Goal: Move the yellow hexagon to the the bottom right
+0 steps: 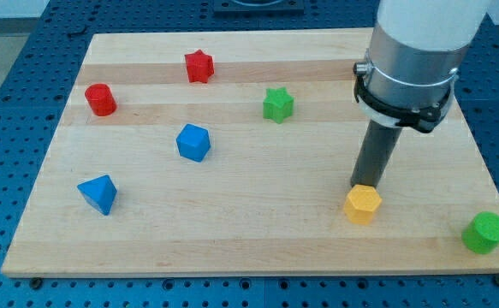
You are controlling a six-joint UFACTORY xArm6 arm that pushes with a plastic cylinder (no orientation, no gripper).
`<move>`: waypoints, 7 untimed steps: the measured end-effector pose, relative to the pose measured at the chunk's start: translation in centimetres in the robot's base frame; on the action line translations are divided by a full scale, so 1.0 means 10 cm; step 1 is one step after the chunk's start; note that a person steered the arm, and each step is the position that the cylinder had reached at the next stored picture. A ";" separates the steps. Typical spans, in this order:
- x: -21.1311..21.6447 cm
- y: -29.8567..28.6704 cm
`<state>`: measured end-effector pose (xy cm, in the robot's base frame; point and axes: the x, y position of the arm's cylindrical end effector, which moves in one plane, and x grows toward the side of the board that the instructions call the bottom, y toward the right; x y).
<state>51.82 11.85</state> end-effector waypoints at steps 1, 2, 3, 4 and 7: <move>0.01 -0.27; -0.01 -0.57; 0.09 -0.55; 0.09 -0.24; 0.04 0.18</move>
<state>52.26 13.63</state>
